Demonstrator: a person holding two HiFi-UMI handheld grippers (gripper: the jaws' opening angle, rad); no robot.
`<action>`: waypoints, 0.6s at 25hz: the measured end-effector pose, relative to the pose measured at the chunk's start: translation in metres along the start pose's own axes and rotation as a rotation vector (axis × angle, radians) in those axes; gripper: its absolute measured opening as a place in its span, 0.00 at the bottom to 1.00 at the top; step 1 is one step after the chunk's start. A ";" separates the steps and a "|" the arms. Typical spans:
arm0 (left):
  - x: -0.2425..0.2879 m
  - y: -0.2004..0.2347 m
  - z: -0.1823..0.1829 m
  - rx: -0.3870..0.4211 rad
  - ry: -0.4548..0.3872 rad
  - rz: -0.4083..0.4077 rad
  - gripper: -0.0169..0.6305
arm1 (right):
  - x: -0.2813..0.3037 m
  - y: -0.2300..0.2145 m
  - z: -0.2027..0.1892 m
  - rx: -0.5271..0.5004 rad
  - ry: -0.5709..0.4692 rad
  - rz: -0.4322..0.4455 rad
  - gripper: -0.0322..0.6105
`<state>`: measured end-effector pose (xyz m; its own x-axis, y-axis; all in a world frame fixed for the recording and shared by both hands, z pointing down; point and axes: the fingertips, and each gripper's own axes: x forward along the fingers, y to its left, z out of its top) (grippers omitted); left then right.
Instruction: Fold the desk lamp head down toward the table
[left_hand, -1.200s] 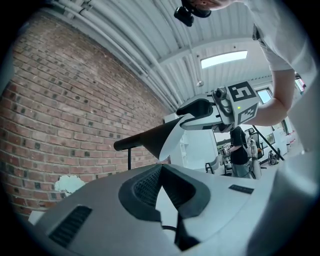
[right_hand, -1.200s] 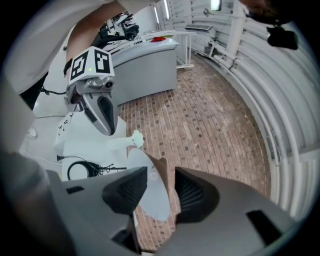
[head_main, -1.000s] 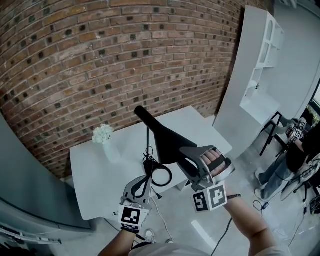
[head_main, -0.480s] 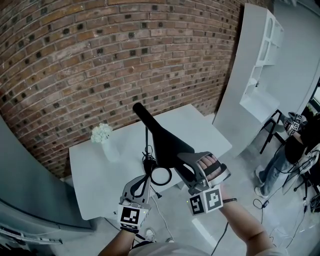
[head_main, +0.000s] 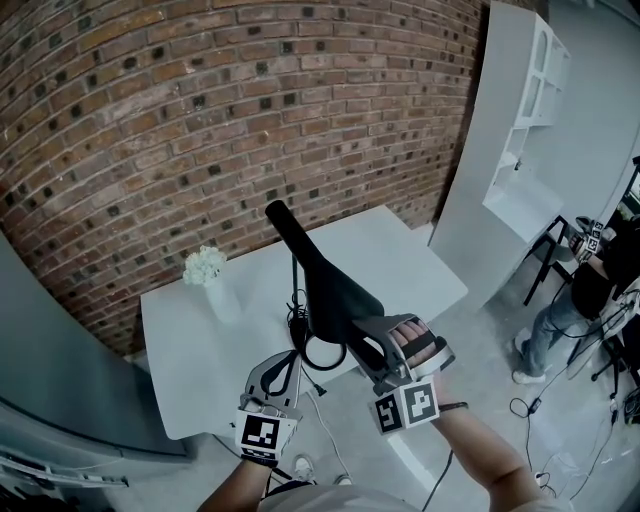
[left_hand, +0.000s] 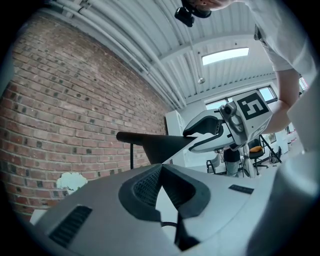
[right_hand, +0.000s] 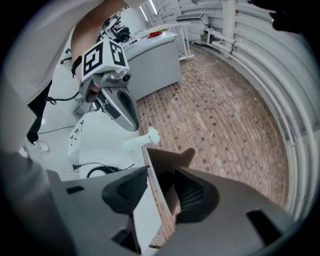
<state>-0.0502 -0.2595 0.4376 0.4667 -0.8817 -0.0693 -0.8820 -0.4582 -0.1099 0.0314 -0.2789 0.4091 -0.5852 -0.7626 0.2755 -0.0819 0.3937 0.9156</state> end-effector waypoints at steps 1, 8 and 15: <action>0.000 0.000 -0.001 0.001 0.003 0.000 0.04 | 0.001 0.002 -0.001 0.007 0.000 0.004 0.31; -0.006 0.007 -0.005 0.008 0.013 0.022 0.04 | 0.010 0.021 -0.007 0.040 0.000 0.026 0.31; -0.009 0.012 -0.006 0.009 0.018 0.028 0.04 | 0.025 0.039 -0.013 0.065 0.008 0.062 0.31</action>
<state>-0.0651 -0.2571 0.4428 0.4402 -0.8962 -0.0550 -0.8942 -0.4321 -0.1168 0.0236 -0.2893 0.4554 -0.5840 -0.7398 0.3341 -0.0979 0.4727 0.8757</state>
